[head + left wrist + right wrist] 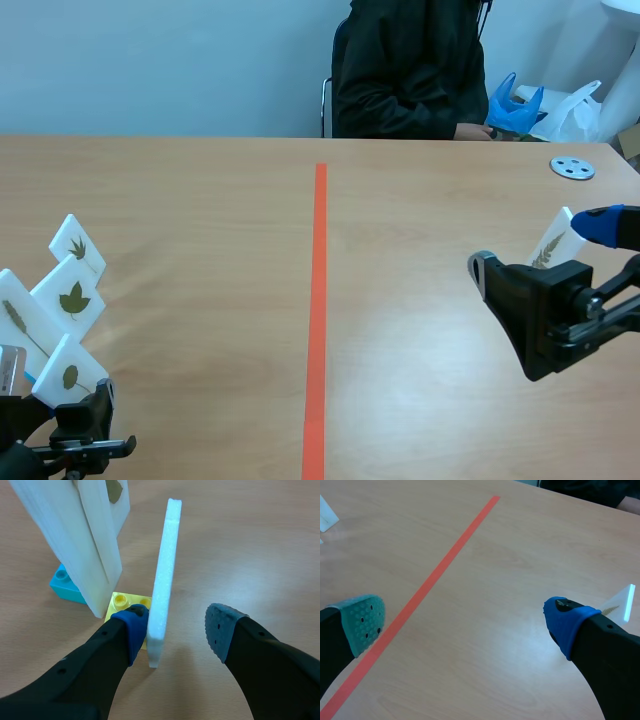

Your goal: Sort the leaf by its shape. The table is split by an orange tape line. A compound leaf with several leaflets goes to the left side, a simple leaf with one blade goes to the right side. Return to the home posture when a red brick is placed on the table.

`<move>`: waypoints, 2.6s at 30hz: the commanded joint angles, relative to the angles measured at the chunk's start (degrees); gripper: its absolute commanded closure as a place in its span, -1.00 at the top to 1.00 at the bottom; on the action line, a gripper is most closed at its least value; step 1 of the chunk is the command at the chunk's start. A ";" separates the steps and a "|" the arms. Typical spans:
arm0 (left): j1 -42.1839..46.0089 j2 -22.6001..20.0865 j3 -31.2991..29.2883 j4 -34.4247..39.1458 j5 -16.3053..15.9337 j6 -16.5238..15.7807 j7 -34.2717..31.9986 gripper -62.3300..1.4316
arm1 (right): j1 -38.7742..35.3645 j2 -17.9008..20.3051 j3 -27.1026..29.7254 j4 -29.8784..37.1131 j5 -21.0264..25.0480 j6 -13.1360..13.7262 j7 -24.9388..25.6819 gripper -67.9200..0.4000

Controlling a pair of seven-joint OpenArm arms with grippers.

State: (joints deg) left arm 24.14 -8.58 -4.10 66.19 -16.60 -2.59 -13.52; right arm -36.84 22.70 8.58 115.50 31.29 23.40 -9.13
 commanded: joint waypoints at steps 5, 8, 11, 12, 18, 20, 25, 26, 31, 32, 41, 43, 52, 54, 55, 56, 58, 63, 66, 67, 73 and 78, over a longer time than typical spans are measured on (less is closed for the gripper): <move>3.10 -0.02 -0.13 5.31 -0.37 -0.11 -0.42 -0.05 | 0.81 0.48 0.48 0.42 0.37 0.02 0.87 1.00; 4.37 -0.02 -0.22 7.45 -0.37 -0.11 -0.46 -0.05 | 0.81 0.48 0.48 0.42 0.37 0.02 0.87 1.00; 5.03 -0.02 -0.22 9.33 -0.37 -0.11 -0.59 -0.05 | 0.81 0.48 0.48 0.42 0.37 0.02 0.87 1.00; 5.16 -0.02 -0.22 9.92 -0.35 -0.11 -0.59 -0.05 | 0.81 0.48 0.48 0.42 0.37 0.02 0.87 1.00; 5.40 -0.04 -1.88 12.50 -0.35 -0.09 -0.57 -0.05 | 0.81 0.48 0.48 0.42 0.37 0.02 0.87 1.00; 5.60 -0.04 -2.95 13.33 -0.35 -0.09 -0.33 -0.05 | 0.81 0.48 0.48 0.42 0.37 0.02 0.87 1.00; 7.63 -0.04 -5.66 16.92 -0.39 -0.11 -0.13 -0.05 | 0.81 0.48 0.48 0.42 0.37 0.02 0.87 1.00; 8.37 -0.04 -6.23 18.12 -0.52 -0.11 -0.09 -0.05 | 0.81 0.48 0.48 0.42 0.37 0.02 0.87 1.00; 13.79 -0.72 -7.74 26.93 -3.85 -2.82 2.12 -0.05 | 0.81 0.50 0.48 0.42 0.37 0.02 0.85 1.00; 15.17 -0.98 -7.72 28.89 -3.89 -3.93 2.75 -0.05 | 0.81 0.50 0.48 0.42 0.37 0.02 0.85 1.00; 22.56 -0.98 -7.74 45.66 -5.51 -9.22 4.74 -0.05 | 0.81 0.50 0.48 0.42 0.37 0.02 0.85 1.00; 22.86 -0.98 -7.74 49.72 -5.49 -9.81 6.51 0.01 | 0.81 0.50 0.48 0.42 0.37 0.02 0.85 1.00; 22.64 -1.01 -7.72 58.73 -5.05 -20.55 14.12 1.00 | 0.81 0.50 0.48 0.44 0.48 0.02 0.90 1.00; 22.47 -1.18 -7.72 58.66 -5.03 -21.20 16.35 1.00 | 0.81 0.50 0.48 0.44 1.16 0.04 0.87 1.00; 22.36 -1.18 -7.72 58.66 -5.03 -21.31 17.31 1.00 | 0.81 0.50 0.48 0.44 1.36 0.04 0.87 1.00; 22.34 -1.18 -7.72 58.64 -5.03 -21.51 18.10 1.00 | 0.81 0.50 0.48 0.44 1.46 0.04 0.87 1.00; 22.34 -1.18 -7.52 58.60 -5.03 -21.66 18.78 1.00 | 0.81 0.50 0.48 0.44 1.51 0.07 0.87 1.00; 22.34 -1.16 -7.17 57.99 -5.01 -20.92 19.93 1.00 | 0.81 0.50 0.48 0.44 1.53 0.07 0.90 1.00; 22.12 -1.16 -6.34 56.59 -5.01 -20.72 20.11 1.00 | 0.81 0.50 0.48 0.44 1.51 0.26 0.90 1.00; 21.64 -1.18 -5.92 55.91 -4.96 -20.72 20.50 1.00 | 0.81 0.50 0.48 0.44 1.51 0.26 0.92 1.00; 17.64 -1.16 -3.39 50.75 -4.79 -18.95 20.92 1.00 | 0.81 0.50 0.48 0.44 1.49 0.26 0.87 1.00; 13.84 -1.16 -1.36 44.98 -3.76 -18.12 20.90 1.00 | 0.81 0.50 0.48 0.44 1.49 0.26 0.90 1.00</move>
State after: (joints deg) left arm 38.26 -9.69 -5.78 110.72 -20.45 -21.02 8.19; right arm -36.84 22.70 8.58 115.50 32.38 23.42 -9.13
